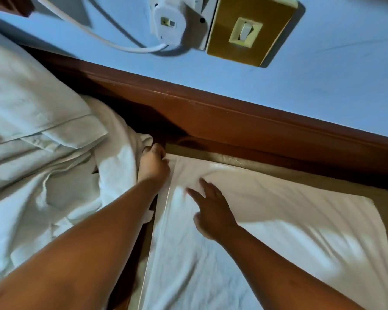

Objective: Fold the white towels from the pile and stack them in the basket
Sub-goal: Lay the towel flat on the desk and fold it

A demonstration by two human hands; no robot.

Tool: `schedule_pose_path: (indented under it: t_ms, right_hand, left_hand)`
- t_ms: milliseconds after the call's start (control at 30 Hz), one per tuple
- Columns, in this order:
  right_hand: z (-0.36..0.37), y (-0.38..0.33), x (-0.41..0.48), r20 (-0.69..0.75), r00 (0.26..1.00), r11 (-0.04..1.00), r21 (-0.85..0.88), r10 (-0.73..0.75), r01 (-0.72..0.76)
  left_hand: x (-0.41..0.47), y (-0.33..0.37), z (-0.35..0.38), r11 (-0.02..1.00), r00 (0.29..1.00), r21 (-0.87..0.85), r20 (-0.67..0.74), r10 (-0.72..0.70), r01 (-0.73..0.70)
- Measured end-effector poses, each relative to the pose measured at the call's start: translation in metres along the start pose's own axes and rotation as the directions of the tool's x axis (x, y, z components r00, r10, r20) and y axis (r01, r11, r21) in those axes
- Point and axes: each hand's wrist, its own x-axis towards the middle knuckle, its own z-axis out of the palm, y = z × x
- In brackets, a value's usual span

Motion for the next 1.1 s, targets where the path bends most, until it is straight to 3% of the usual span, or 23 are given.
schedule_pose_path:
  t_ms: [100, 167, 333, 500, 633, 800, 1100]
  right_hand:
    - [0.0, -0.001, 0.0, 0.012, 1.0, 1.0, 0.017, 0.008, -0.008]
    - [0.0, 0.0, -0.001, 0.023, 1.0, 1.0, 0.026, 0.013, -0.014]
    - [0.003, -0.005, -0.008, 0.011, 0.999, 0.997, 0.056, 0.043, -0.044]
    - [0.007, -0.016, -0.017, -0.09, 0.99, 0.991, 0.087, 0.107, -0.1]
    - [0.012, -0.014, -0.029, 0.005, 0.993, 0.991, 0.063, 0.116, -0.117]
    - [0.021, -0.016, -0.056, 0.137, 0.977, 0.986, 0.009, 0.163, -0.165]
    - [0.057, -0.041, -0.134, 0.076, 0.99, 0.992, -0.048, 0.119, -0.115]
  left_hand:
    - [-0.01, -0.001, 0.002, 0.988, 0.994, 0.108, 0.005, 0.107, -0.107]
    - [-0.015, -0.005, 0.008, 0.988, 0.994, 0.117, 0.037, 0.1, -0.104]
    - [-0.014, 0.003, 0.015, 0.998, 0.995, 0.063, 0.102, 0.004, -0.011]
    - [-0.004, 0.0, -0.001, 0.983, 0.989, -0.116, -0.026, -0.147, 0.143]
    - [-0.008, -0.006, 0.001, 0.972, 0.983, -0.147, -0.018, -0.185, 0.18]
    - [-0.024, 0.005, -0.008, 0.992, 0.993, 0.082, 0.053, -0.103, 0.098]
    - [-0.198, -0.061, -0.007, 0.961, 0.953, 0.274, 0.294, -0.07, -0.015]
